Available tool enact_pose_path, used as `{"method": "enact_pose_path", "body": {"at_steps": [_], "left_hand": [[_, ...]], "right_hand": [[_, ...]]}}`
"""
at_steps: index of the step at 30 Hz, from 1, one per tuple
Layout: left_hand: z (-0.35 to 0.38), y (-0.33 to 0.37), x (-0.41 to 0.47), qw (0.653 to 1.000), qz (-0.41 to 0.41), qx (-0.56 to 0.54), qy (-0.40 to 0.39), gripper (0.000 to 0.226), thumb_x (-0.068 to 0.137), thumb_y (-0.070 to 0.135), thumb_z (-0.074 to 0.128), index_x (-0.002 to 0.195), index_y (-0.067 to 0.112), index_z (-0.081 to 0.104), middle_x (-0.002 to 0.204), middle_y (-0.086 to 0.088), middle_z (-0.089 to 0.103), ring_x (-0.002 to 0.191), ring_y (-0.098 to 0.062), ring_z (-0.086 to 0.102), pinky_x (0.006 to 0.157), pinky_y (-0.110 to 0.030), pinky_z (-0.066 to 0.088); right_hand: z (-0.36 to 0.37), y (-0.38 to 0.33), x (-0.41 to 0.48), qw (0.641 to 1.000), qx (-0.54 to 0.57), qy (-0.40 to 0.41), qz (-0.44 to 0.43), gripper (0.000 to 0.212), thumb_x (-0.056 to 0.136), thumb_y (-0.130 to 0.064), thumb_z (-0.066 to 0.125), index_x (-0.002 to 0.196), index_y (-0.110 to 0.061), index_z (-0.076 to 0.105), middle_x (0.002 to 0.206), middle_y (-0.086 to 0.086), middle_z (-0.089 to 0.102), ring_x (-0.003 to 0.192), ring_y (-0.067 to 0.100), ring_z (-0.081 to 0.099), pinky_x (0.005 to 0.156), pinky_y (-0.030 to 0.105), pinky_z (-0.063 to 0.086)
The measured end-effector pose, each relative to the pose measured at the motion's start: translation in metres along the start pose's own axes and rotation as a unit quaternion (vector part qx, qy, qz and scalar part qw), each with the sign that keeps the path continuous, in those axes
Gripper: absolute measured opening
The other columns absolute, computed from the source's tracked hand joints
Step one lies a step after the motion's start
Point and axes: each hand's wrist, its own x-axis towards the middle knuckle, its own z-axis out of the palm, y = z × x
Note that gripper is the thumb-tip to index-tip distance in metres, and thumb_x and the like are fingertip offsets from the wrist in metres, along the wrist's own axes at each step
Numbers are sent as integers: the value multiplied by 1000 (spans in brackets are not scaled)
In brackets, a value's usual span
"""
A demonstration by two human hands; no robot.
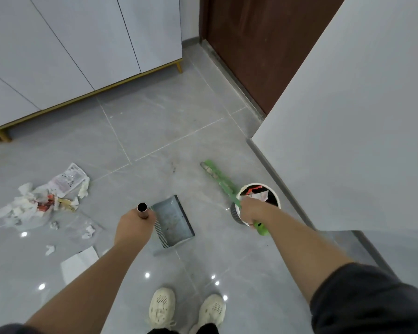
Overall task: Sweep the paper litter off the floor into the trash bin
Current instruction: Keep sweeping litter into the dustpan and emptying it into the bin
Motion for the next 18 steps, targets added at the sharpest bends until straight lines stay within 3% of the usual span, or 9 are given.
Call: {"method": "enact_pose_path", "body": {"at_steps": [3,6,9,13,18], "left_hand": [[-6,-8,4,1000,0,-3,-13,32,90,29,47,82,4,64,73,-17,71,70,-37,71,71,-47,59],[-16,-9,5,999,16,29,-35,35,93,27,46,74,2,60,65,-13,65,65,-34,66,60,-37,53],[-25,-9,-4,996,39,61,-44,38,95,26,45,65,4,53,58,-9,54,55,-28,52,52,-29,39],[-29,0,-26,990,90,92,-64,36,92,22,46,59,8,44,58,-10,52,53,-27,46,52,-28,37],[-19,28,-48,973,157,137,-95,36,91,25,45,71,0,62,72,-17,68,60,-32,59,55,-33,45]], "right_hand": [[27,-23,-4,998,-4,-64,0,37,88,1,53,126,2,58,129,16,56,90,27,54,60,30,44],[39,-22,-20,992,61,-108,14,44,89,-2,46,133,0,51,102,13,67,67,19,55,49,23,41],[44,-11,-51,986,110,-122,8,51,93,-1,36,143,0,33,70,11,58,53,18,48,49,23,40],[56,19,-97,983,141,-113,23,50,91,-1,34,141,-6,34,64,10,50,51,20,44,47,28,39],[74,83,-145,966,203,-131,96,45,91,-2,38,133,-18,44,62,7,44,46,14,37,39,20,33]]}}
